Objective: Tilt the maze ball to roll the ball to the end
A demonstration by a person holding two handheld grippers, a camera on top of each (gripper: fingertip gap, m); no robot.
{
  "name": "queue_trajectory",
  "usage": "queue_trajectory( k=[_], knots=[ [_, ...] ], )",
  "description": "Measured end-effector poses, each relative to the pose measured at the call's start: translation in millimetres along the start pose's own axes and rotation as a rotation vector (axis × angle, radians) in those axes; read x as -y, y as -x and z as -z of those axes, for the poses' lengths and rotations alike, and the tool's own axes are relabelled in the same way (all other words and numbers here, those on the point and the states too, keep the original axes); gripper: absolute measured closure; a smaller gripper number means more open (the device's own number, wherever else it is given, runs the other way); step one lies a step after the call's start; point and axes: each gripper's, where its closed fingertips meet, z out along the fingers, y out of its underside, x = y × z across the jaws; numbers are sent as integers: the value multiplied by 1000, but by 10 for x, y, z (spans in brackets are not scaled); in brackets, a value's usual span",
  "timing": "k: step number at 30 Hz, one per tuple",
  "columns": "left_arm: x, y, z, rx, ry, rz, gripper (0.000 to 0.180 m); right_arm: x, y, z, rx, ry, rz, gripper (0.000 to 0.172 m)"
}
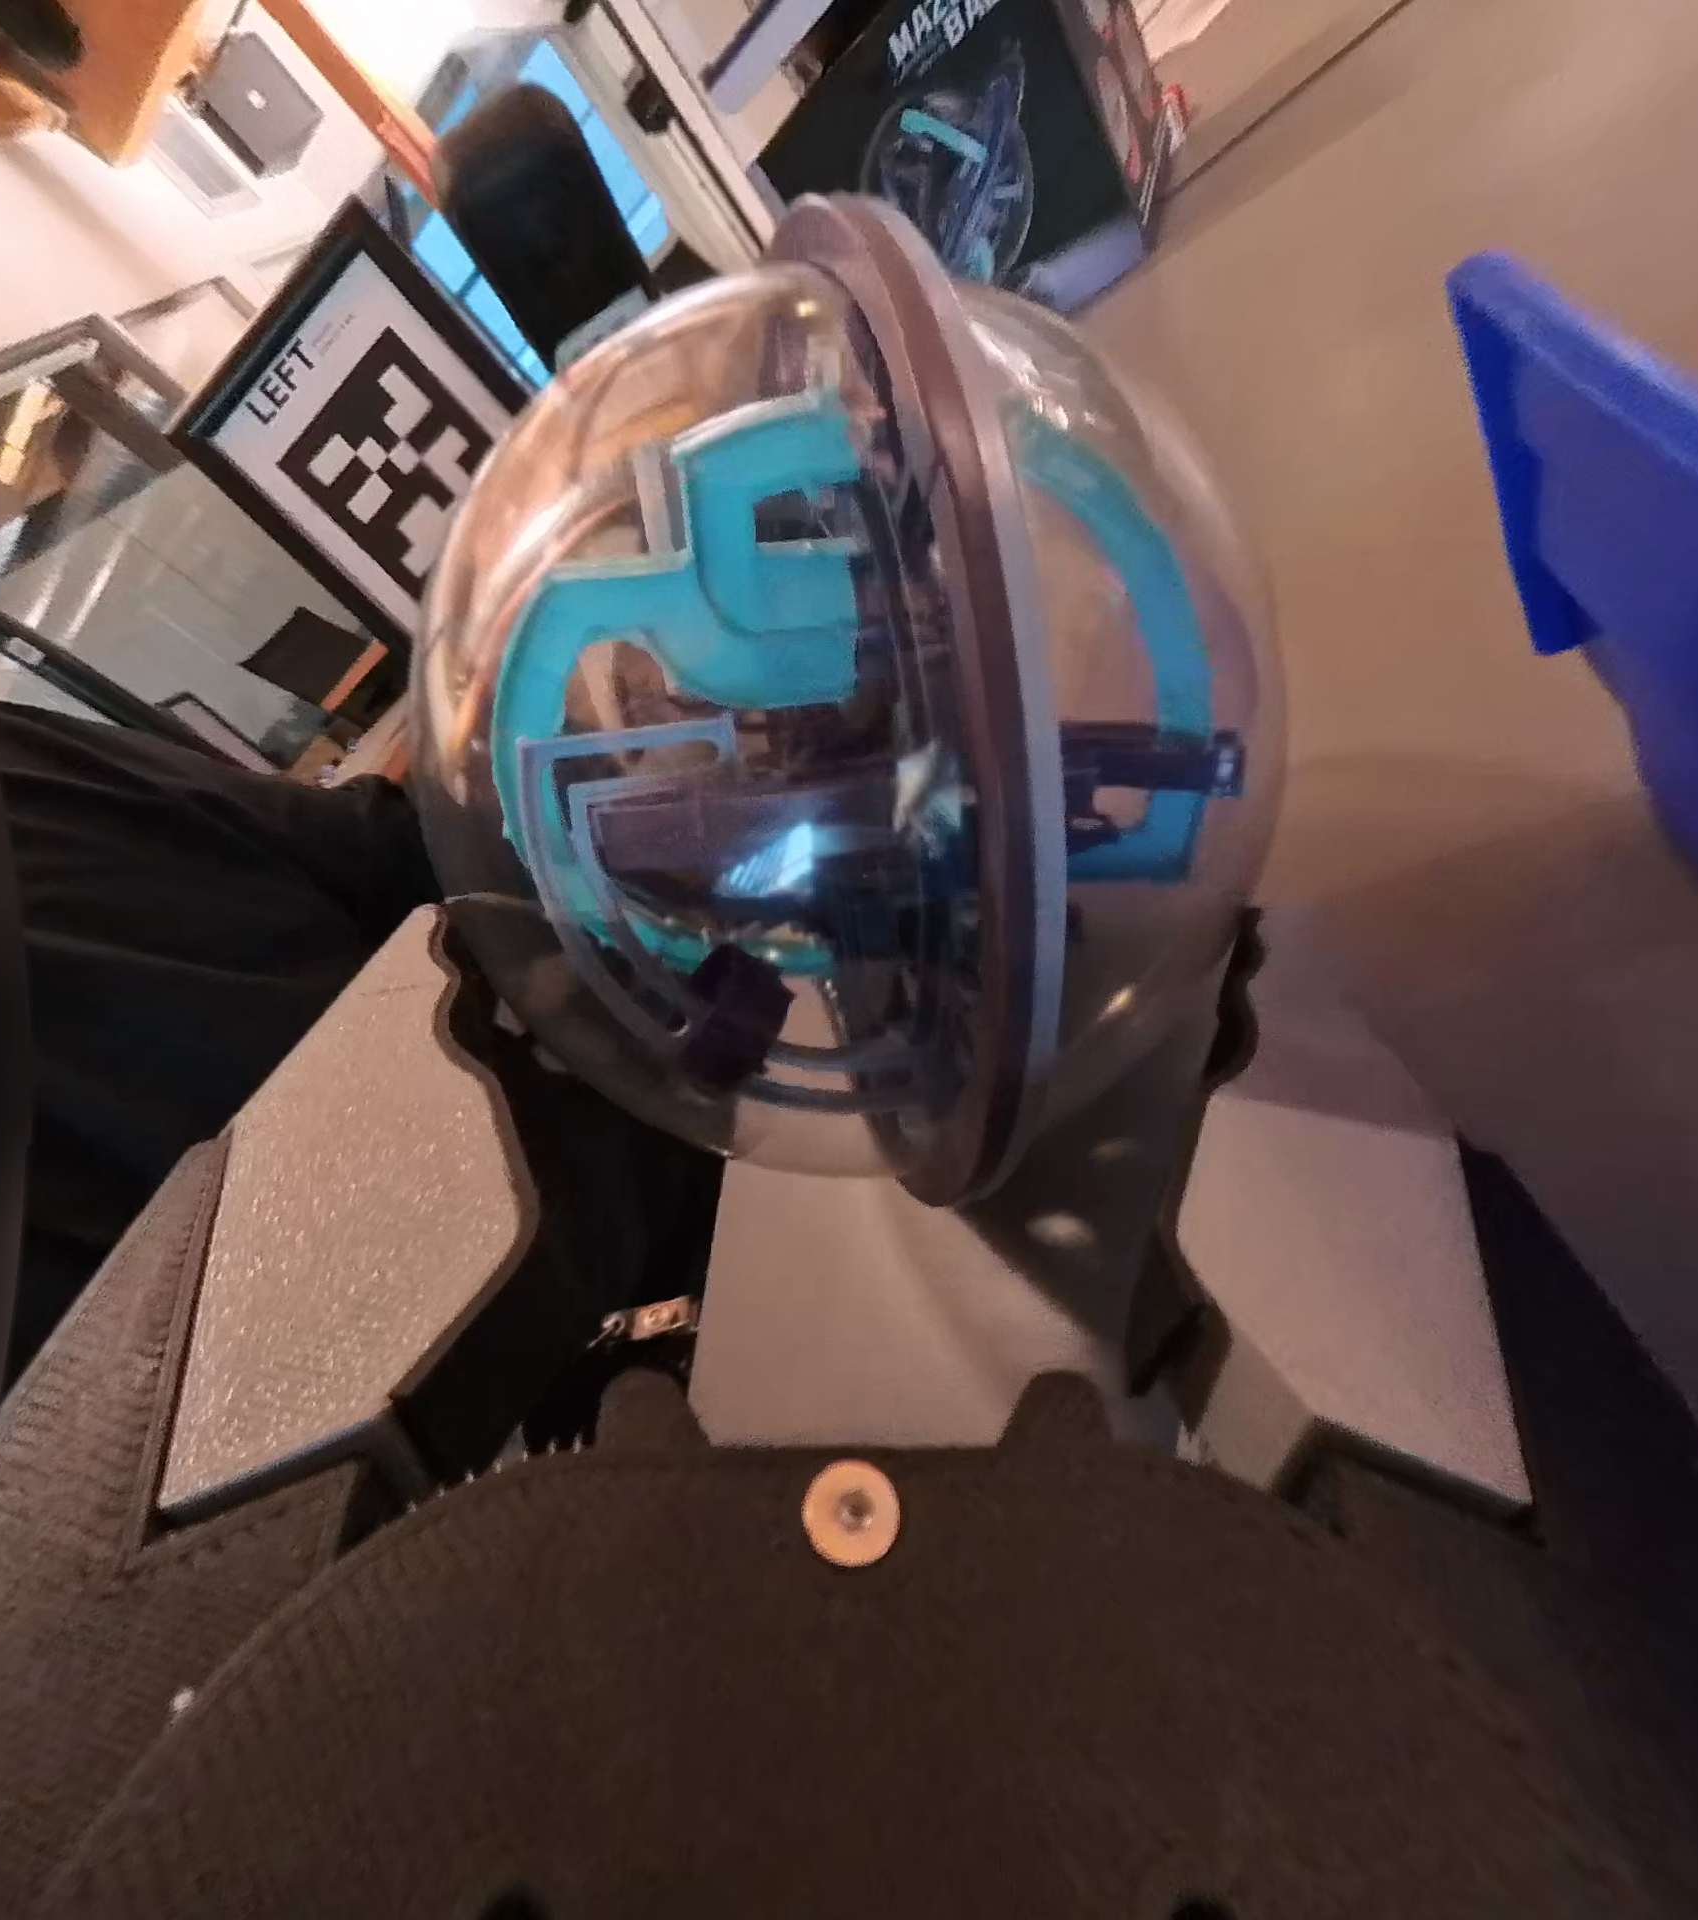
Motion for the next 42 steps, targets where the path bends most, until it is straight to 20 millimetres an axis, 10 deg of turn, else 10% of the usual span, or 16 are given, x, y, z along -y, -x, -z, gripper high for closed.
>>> queue_trajectory(
  k=[9,27,42],
  knots=[
    [153,34,127,43,-61,-2,100,-180,-24,-103,-4,100,-24,34],
    [-232,157,55,121,127,-92,154,-259,-141,-72,-73,143,-9,34],
    [-199,223,52,40,103,-61,91,-152,-66,-7,-51,104,67,46]
  ],
)
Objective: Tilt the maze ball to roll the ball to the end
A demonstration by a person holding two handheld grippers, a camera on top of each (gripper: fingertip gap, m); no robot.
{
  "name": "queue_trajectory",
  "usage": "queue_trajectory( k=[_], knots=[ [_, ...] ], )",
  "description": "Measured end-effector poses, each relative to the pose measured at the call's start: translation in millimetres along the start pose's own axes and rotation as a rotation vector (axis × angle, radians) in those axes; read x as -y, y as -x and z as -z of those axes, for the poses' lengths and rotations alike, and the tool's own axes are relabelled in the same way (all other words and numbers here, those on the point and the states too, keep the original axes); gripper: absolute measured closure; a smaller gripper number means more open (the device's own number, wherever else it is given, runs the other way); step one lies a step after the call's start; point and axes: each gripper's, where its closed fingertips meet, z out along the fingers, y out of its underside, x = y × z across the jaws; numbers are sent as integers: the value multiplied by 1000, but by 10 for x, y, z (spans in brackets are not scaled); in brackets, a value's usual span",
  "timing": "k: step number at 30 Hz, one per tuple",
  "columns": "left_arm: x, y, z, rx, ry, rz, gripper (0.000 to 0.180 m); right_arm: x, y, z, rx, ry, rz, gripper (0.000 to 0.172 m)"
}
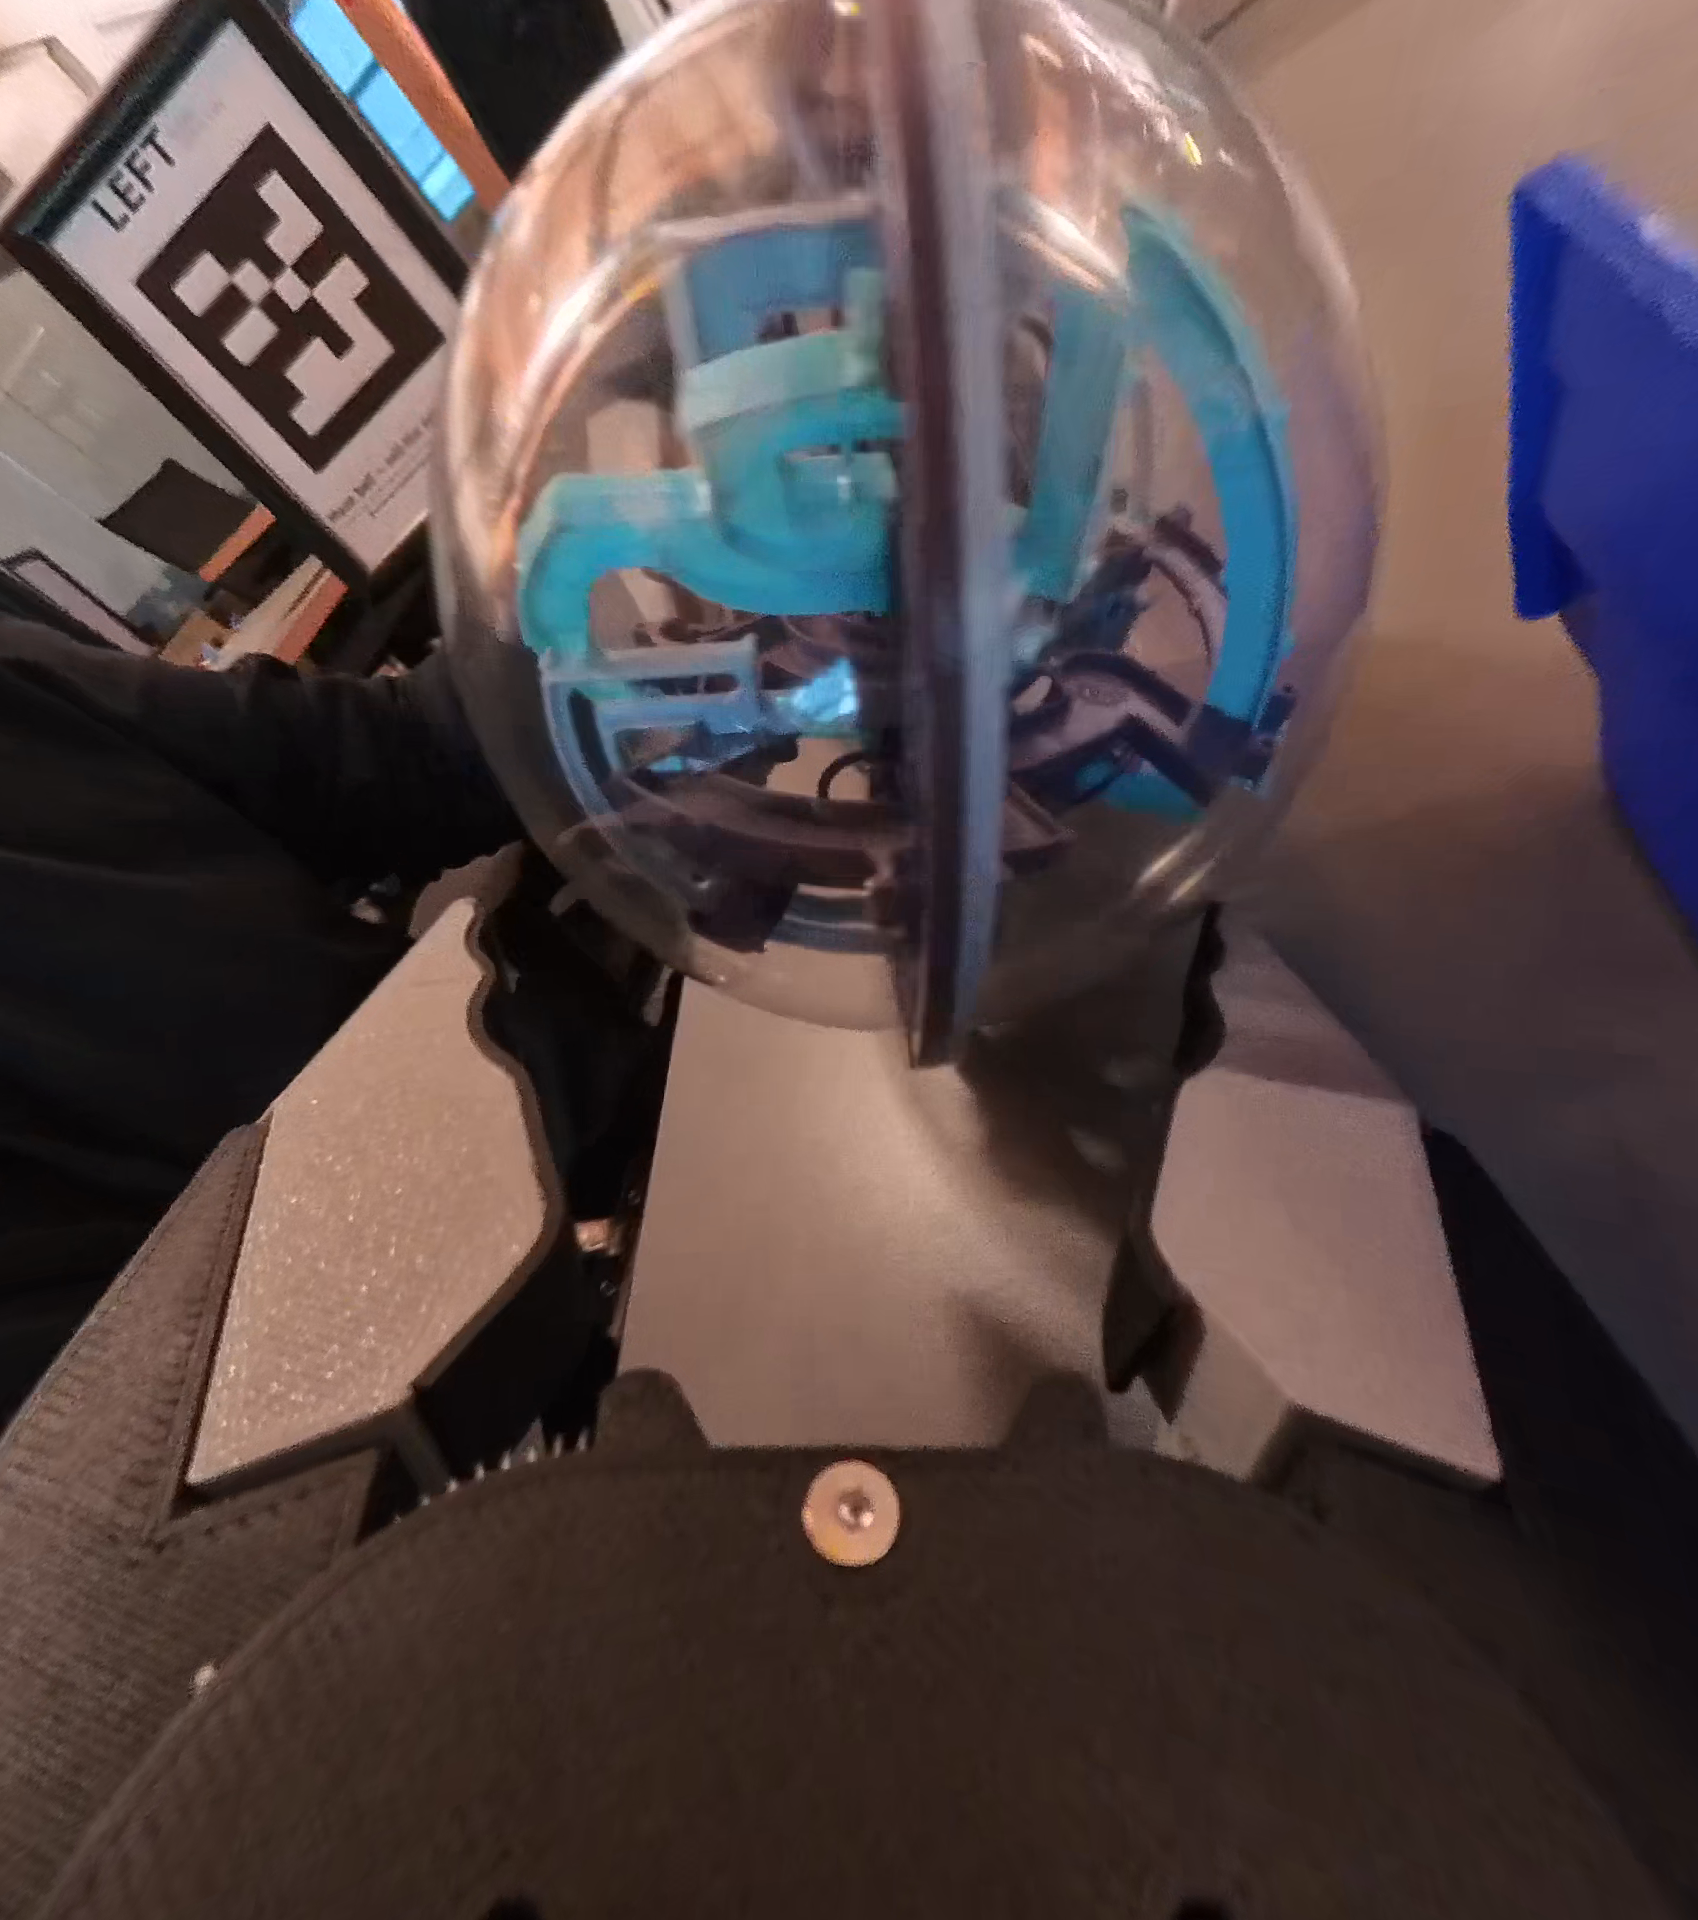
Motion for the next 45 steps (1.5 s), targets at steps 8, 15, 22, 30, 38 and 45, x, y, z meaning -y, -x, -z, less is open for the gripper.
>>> queue_trajectory(
  k=[8,15,22,30,38,45],
  knots=[
    [38,52,-49,16,-2,-93,110,180,-192,47,-218,-47,221,37],
    [97,83,-117,29,-3,-144,89,195,-198,18,-193,-38,197,36],
    [191,58,-190,-8,-57,-96,76,187,-188,10,-113,-54,104,31],
    [455,-34,-47,-5,-138,-28,76,214,-41,-35,31,-77,-8,29],
    [554,-107,-12,2,-89,32,77,167,59,-45,128,-73,-110,29],
    [654,-244,45,17,-30,-9,79,86,212,-81,212,-39,-140,29]
  ],
)
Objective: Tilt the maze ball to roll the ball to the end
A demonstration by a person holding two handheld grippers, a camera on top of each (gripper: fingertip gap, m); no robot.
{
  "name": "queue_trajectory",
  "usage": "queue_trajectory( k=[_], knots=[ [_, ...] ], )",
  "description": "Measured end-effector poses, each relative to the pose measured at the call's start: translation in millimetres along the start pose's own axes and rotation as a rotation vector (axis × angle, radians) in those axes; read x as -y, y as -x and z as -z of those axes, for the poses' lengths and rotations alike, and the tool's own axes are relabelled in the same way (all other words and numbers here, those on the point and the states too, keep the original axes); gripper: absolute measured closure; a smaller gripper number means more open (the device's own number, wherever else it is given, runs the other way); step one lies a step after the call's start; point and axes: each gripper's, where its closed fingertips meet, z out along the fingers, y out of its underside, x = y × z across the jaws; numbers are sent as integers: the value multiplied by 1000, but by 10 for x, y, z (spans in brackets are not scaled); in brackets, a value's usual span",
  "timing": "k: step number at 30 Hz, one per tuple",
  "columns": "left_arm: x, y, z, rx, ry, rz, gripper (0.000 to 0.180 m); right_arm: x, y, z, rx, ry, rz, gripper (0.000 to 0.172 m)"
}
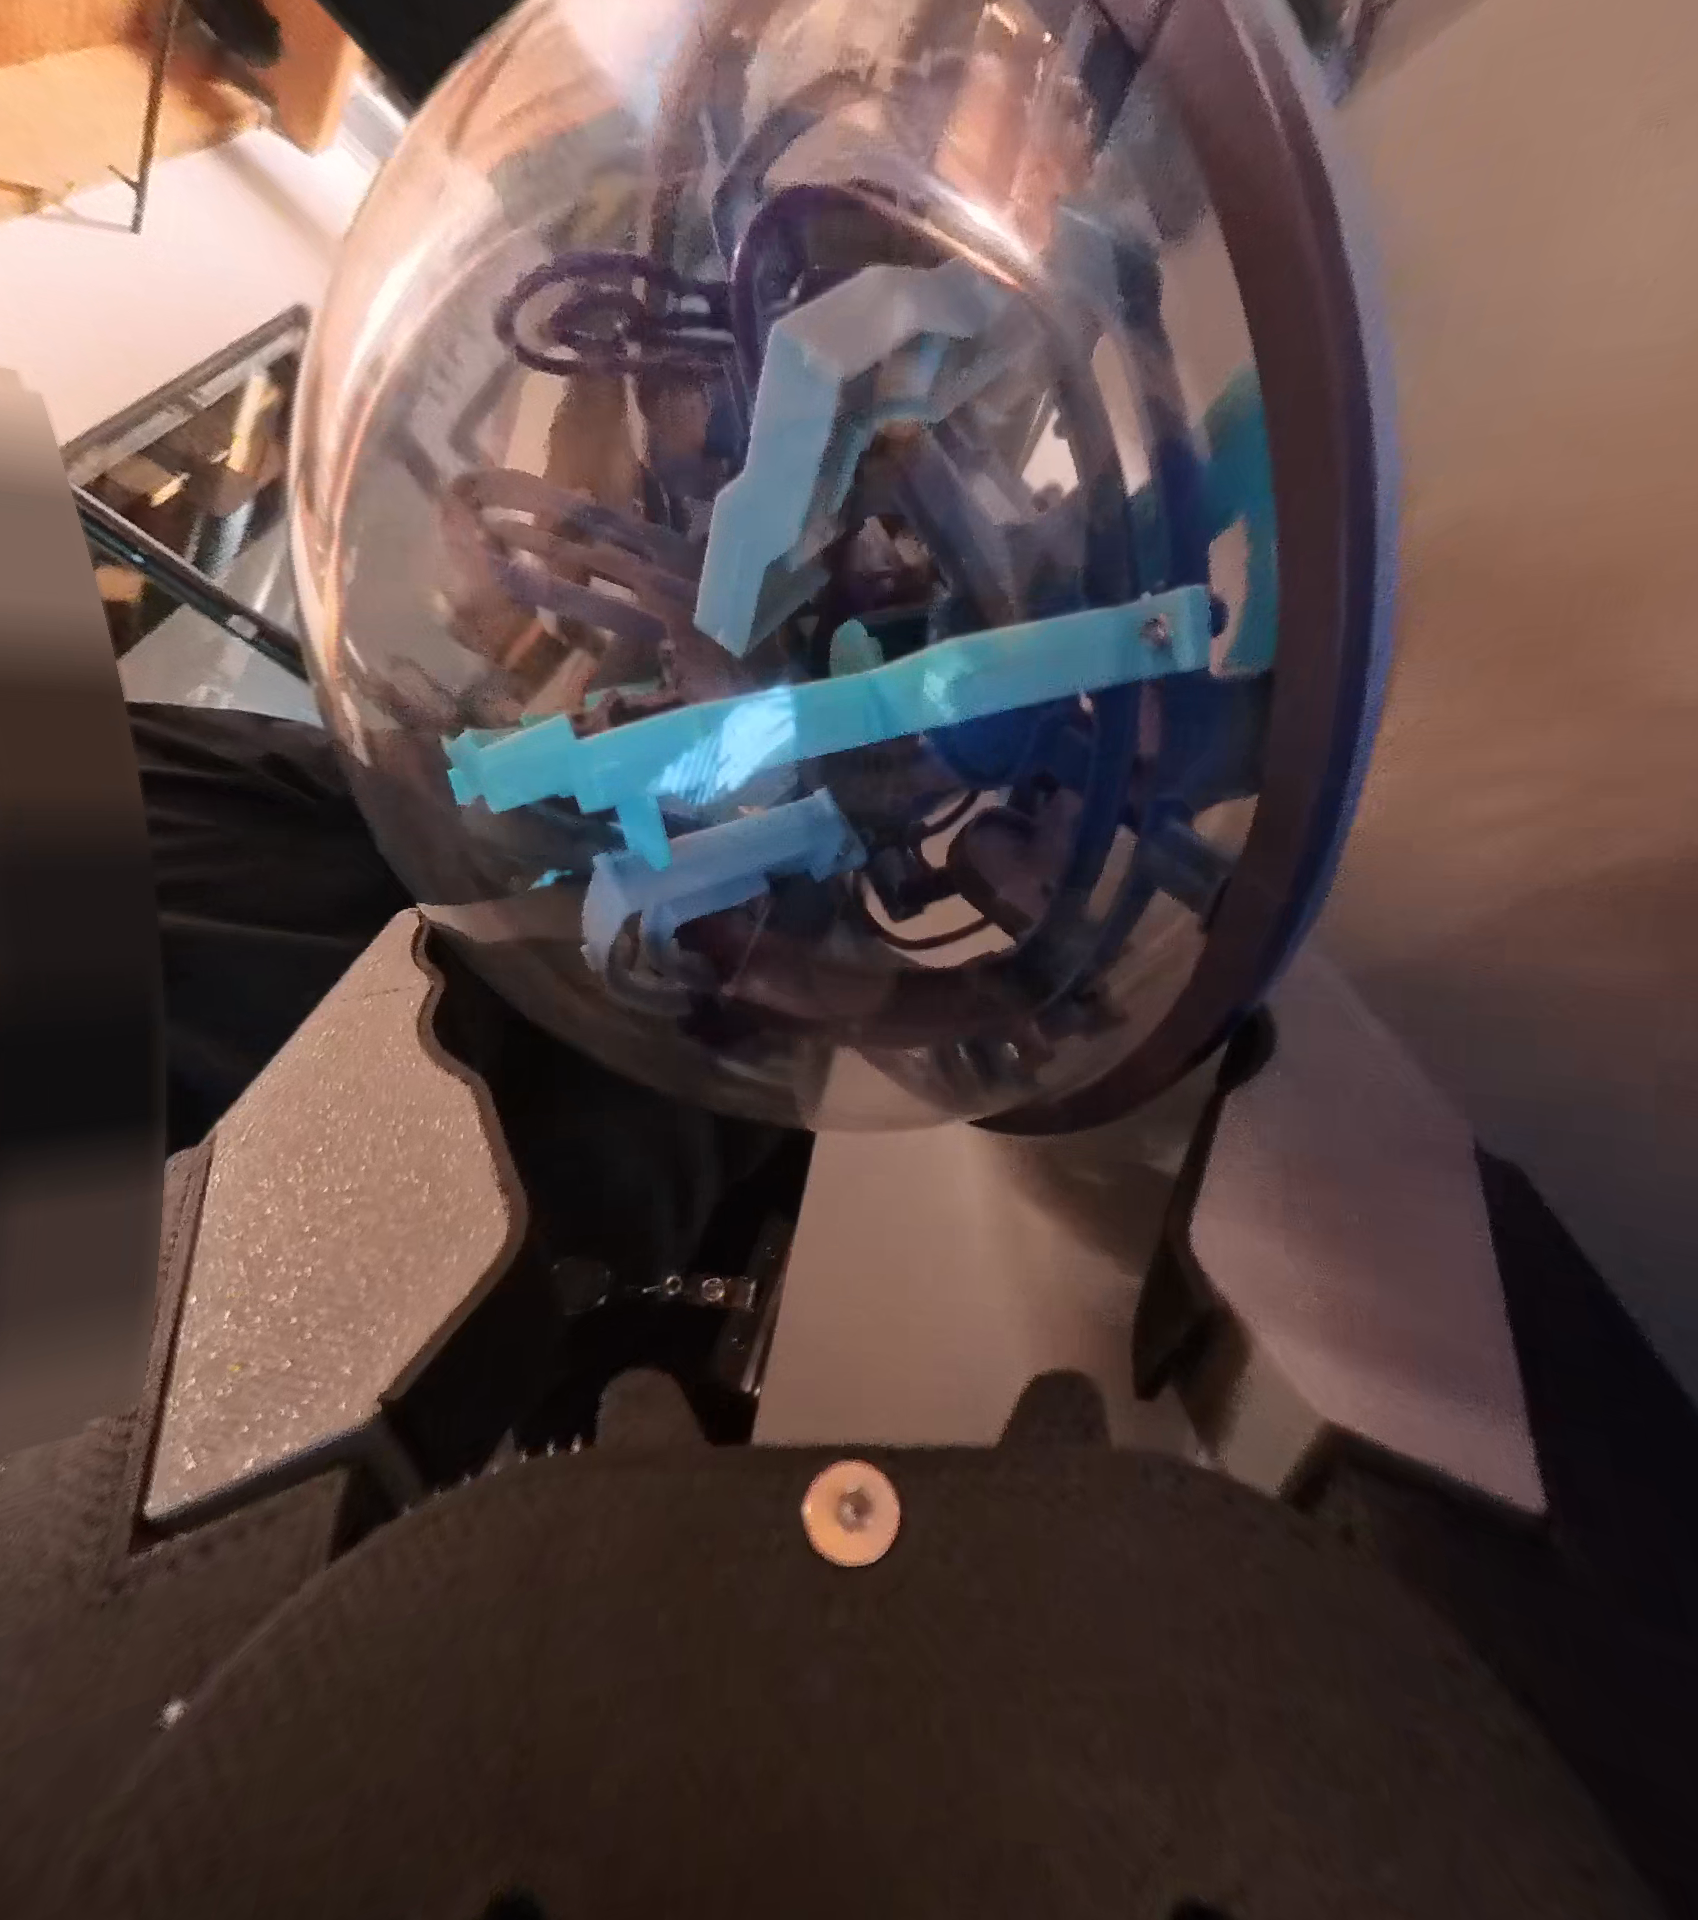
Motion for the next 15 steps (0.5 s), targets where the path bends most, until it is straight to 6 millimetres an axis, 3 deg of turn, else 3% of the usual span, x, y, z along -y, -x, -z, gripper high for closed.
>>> queue_trajectory(
  k=[8,15],
  knots=[
    [60,-97,49,-34,30,0,79,-156,103,-109,69,81,-29,28],
    [-129,-72,38,-57,40,-62,78,-302,-72,-157,-82,179,74,30]
  ],
)
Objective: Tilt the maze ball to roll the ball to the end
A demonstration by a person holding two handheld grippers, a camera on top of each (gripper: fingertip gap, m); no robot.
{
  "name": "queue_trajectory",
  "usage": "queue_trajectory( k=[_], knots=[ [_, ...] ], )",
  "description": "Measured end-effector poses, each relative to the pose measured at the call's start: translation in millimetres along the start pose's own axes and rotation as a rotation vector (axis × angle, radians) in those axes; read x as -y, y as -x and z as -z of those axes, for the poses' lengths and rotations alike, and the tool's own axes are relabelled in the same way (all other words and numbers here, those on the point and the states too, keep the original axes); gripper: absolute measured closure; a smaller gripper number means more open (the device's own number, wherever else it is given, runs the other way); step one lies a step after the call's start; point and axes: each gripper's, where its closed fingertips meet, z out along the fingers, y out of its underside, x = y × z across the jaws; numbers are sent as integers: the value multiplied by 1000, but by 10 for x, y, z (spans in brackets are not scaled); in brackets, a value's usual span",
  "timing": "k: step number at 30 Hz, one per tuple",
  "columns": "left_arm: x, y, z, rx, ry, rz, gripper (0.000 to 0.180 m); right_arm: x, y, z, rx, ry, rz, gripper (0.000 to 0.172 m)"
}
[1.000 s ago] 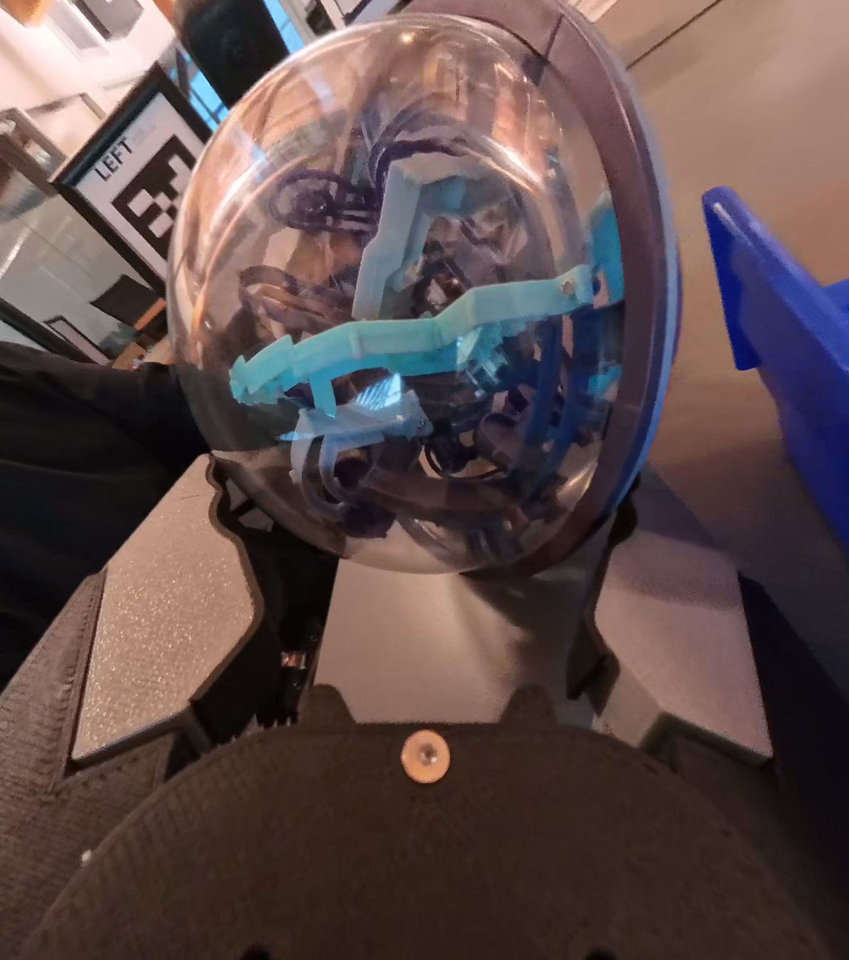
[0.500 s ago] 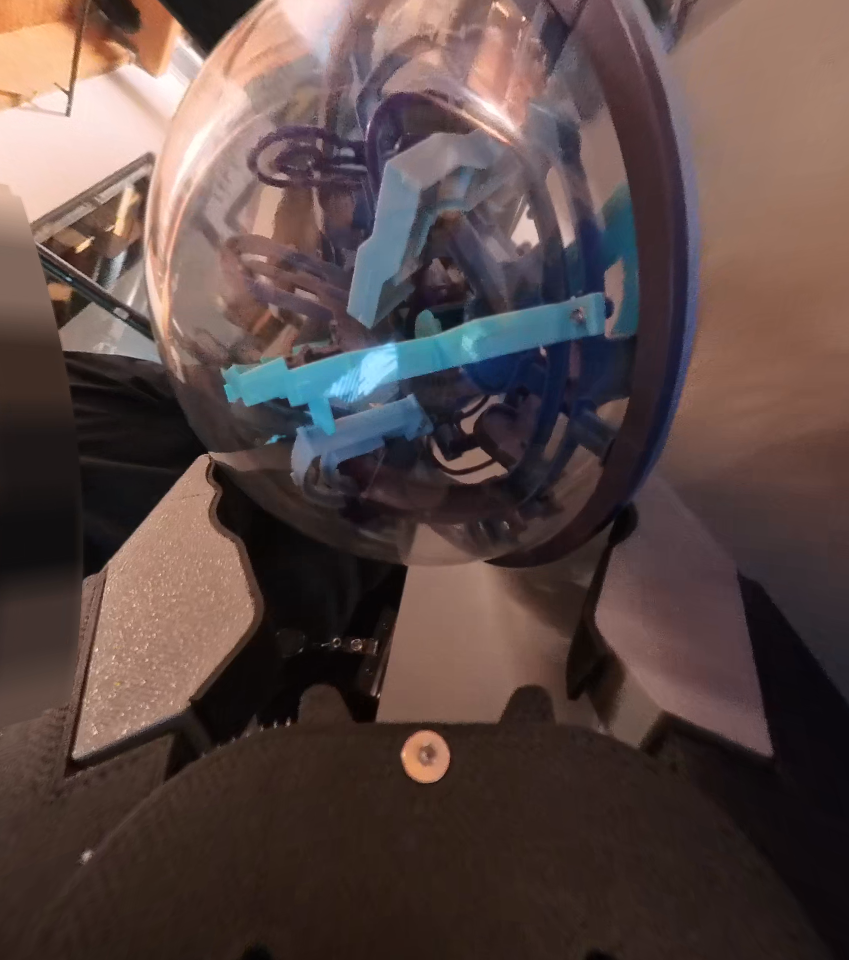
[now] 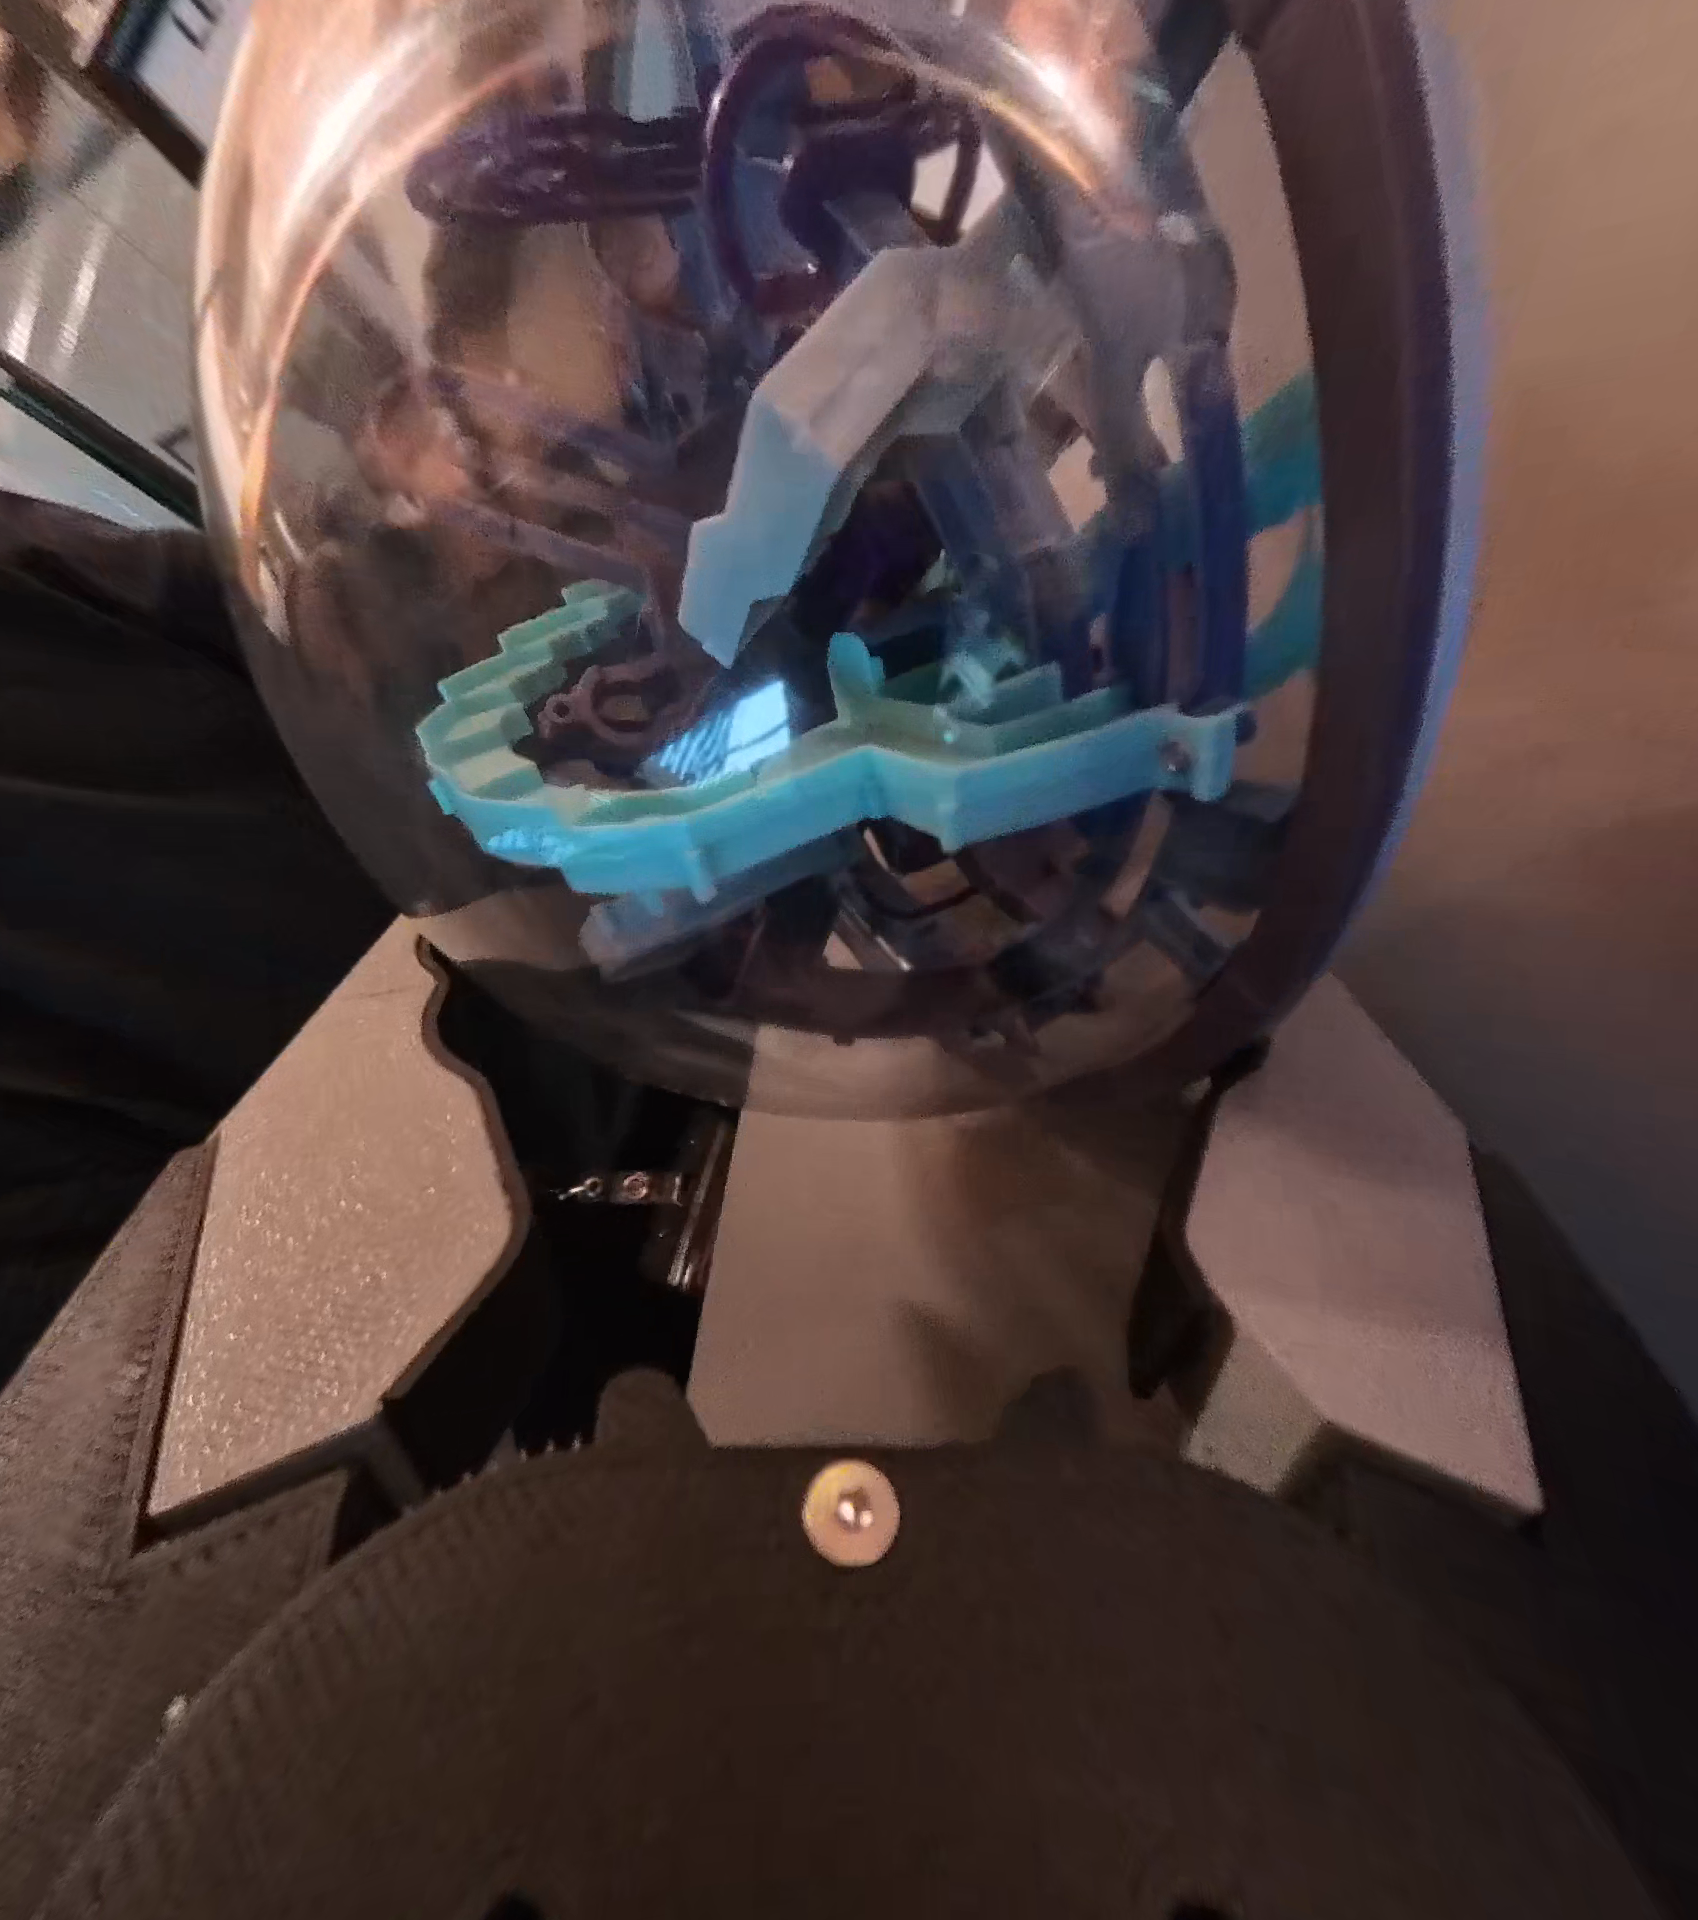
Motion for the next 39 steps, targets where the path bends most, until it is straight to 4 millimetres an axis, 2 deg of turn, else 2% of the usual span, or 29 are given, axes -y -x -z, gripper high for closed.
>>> queue_trajectory(
  k=[12,16,21,28,39],
  knots=[
    [-43,62,70,-53,-62,31,81,-80,-162,-38,-200,80,185,41],
    [-61,100,74,-33,-69,17,83,37,-212,46,-258,9,203,33],
    [-68,146,49,-12,-62,8,84,325,-188,213,-307,-137,296,31],
    [-27,127,16,-23,-61,-16,85,441,-134,260,-336,-189,384,28],
    [-3,186,-30,-59,-60,13,84,546,-112,337,-256,-255,306,30]
  ],
)
